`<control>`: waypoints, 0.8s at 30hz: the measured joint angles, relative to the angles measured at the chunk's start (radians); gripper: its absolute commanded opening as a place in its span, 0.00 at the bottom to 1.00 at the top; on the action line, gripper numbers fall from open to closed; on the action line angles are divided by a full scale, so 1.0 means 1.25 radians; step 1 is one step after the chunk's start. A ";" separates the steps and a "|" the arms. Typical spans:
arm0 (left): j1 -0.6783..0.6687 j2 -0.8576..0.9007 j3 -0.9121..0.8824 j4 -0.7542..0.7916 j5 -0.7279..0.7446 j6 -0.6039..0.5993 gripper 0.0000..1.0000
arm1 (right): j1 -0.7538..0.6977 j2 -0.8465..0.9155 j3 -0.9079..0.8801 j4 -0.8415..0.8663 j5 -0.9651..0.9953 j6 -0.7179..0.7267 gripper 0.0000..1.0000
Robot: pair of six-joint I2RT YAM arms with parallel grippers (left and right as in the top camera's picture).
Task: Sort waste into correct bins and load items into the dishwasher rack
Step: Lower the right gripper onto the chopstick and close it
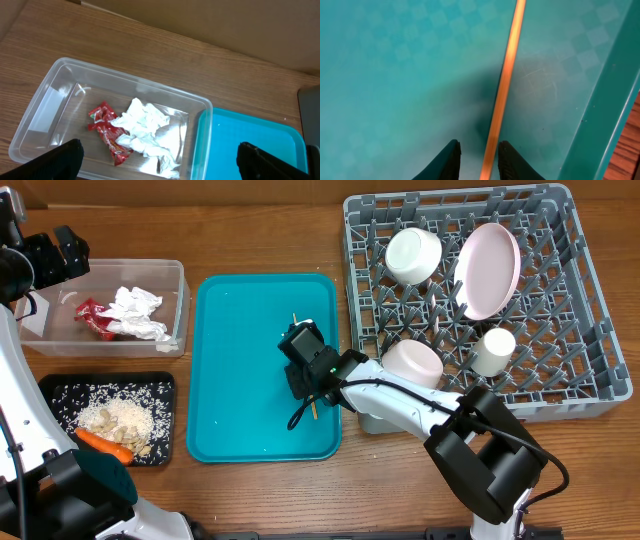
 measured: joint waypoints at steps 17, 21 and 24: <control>0.000 0.000 0.000 0.000 0.000 0.000 1.00 | 0.000 0.047 0.002 0.020 0.023 -0.003 0.09; 0.000 0.000 0.000 0.000 0.000 0.000 1.00 | 0.000 0.047 0.005 0.016 0.023 -0.003 0.04; 0.000 0.000 0.000 0.000 0.000 0.000 1.00 | 0.000 0.049 0.016 -0.002 0.023 -0.002 0.04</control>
